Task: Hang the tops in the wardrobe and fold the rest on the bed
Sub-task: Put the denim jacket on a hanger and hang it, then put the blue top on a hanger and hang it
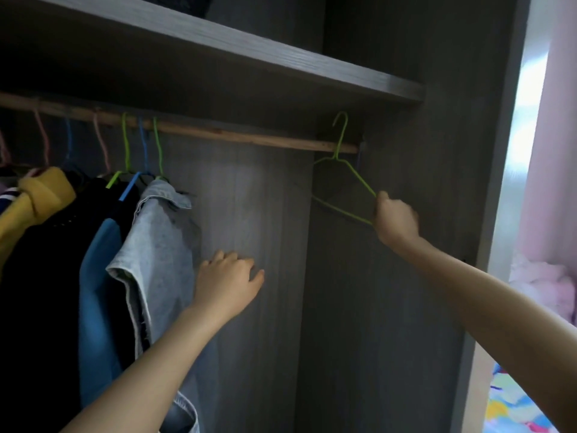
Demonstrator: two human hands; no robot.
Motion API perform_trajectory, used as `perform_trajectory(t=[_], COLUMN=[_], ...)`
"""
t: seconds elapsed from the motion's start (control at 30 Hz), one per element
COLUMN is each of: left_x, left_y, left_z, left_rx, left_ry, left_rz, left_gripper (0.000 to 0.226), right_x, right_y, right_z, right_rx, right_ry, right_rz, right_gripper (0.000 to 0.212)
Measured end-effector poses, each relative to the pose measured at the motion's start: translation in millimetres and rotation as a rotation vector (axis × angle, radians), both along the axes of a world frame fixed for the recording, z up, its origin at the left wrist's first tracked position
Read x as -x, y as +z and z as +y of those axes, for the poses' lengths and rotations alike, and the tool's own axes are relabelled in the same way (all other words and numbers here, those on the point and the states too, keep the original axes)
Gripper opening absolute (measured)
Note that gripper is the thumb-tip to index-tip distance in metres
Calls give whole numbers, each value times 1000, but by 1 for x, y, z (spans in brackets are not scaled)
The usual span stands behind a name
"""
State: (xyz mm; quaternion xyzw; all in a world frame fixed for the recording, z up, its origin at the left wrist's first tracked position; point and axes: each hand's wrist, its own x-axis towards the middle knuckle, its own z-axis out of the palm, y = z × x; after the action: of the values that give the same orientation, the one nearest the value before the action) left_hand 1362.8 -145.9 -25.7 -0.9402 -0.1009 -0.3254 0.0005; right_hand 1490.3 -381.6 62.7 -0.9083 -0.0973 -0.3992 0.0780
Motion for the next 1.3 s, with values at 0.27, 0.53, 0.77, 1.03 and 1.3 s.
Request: perform_trajectory(t=[0.27,0.53,0.77,1.03,1.3], left_x=[-21,-39,-17,25,37], left_y=[-9,-52,-130,-184,-208], left_z=[6,9,-19,-102,-223], left_rx=[190,261,397,660,800], left_ry=[-58,-123,-564,-1091,-1257], left_rz=[-175,-422,-432,-240,-76], left_gripper=[75,75,39,53,45], right_x=[40,89,143,207,300], right_y=[-31,-94,-162,-223,-276], right_z=[-30,-109,-209,-294,-374], right_rx=[162,177,161,218,143], right_ry=[101,437,307,-11,-408], right_rz=[-50,-388,-259,-86,43], right_gripper=[35,21,36,36,34])
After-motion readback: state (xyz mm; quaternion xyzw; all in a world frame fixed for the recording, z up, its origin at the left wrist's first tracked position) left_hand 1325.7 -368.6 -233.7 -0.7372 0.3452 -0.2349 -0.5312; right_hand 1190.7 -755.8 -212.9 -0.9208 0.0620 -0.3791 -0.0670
